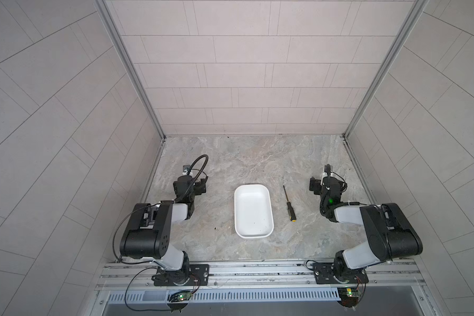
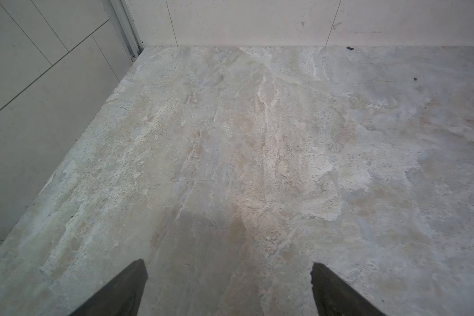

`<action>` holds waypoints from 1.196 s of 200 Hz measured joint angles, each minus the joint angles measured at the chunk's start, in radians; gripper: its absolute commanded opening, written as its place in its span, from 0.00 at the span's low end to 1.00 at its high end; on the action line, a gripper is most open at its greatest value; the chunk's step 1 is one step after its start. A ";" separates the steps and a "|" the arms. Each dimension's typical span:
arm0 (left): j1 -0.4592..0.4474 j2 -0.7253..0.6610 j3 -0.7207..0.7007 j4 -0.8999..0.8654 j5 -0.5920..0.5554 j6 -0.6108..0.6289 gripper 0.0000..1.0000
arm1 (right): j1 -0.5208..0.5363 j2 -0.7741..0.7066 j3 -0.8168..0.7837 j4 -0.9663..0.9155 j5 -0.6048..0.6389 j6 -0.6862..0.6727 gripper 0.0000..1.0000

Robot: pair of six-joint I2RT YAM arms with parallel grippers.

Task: Put the screwdriver in the bin
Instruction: Pick up the screwdriver from the center of the table.

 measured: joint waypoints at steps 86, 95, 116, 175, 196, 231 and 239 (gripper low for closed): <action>0.000 0.000 0.000 0.000 0.000 0.000 1.00 | 0.000 0.000 0.000 0.000 0.000 0.000 0.99; 0.000 0.000 0.000 0.000 0.000 0.000 1.00 | 0.000 0.000 0.000 0.000 0.000 0.000 0.99; 0.000 0.000 0.000 0.000 0.000 0.000 1.00 | 0.000 0.000 0.000 0.000 0.000 -0.001 0.99; 0.000 0.000 0.000 0.000 0.000 0.000 1.00 | 0.000 0.000 0.000 0.000 0.000 -0.001 0.99; 0.000 0.000 0.000 0.000 -0.006 0.000 1.00 | 0.000 0.000 0.000 0.000 0.000 -0.002 0.99; -0.002 0.000 0.000 0.000 -0.019 0.000 1.00 | 0.000 0.000 0.000 0.000 0.000 -0.003 0.99; -0.001 0.000 0.000 0.000 -0.016 0.000 1.00 | 0.000 0.000 0.000 0.000 0.000 -0.003 0.99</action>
